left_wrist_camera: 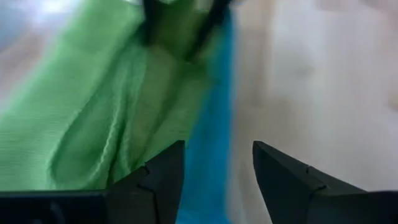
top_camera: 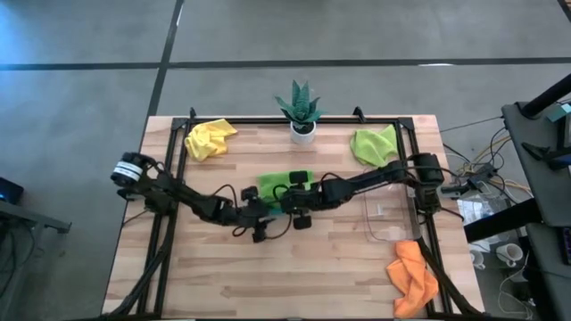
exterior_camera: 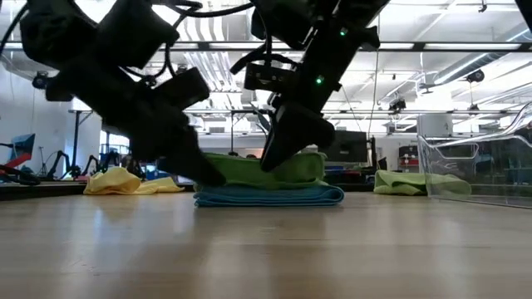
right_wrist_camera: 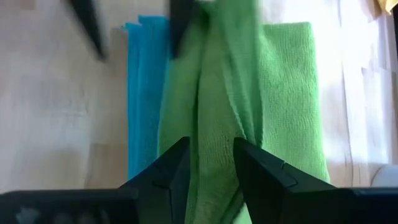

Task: Fold microfiber towels
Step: Stack the green towel on top of the blue towel

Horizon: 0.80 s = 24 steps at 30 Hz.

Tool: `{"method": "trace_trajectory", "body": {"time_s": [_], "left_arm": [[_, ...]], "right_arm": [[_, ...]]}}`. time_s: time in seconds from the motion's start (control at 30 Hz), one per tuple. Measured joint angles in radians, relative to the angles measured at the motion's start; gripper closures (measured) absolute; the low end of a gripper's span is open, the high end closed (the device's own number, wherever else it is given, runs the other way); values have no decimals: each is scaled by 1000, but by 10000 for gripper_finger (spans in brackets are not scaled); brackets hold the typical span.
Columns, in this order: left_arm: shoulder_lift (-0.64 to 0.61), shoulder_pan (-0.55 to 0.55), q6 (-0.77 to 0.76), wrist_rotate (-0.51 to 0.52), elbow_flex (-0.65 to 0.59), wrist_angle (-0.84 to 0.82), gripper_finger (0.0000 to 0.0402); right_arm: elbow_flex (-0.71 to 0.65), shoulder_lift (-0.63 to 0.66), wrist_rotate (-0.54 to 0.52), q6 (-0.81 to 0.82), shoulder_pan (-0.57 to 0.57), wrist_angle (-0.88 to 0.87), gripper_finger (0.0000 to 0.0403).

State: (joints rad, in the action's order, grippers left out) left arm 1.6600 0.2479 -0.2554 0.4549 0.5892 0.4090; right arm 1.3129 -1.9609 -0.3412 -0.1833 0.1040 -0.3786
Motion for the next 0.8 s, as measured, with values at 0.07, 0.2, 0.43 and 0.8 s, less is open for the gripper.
{"method": "trace_trajectory", "body": {"time_s": [0.07,0.2,0.43,0.8], "left_arm": [[-8,-15,1,43,0,0,228],[-14,-45,31,57,10,2,228],[-15,-77,57,56,28,2,228],[-13,-76,77,-141,27,-1,228]], "right_arm": [[4,3,14,2,4,-28,285],[3,2,167,62,26,-66,285],[-5,-57,223,132,33,-1,287],[21,-48,155,118,28,-54,287]]}}
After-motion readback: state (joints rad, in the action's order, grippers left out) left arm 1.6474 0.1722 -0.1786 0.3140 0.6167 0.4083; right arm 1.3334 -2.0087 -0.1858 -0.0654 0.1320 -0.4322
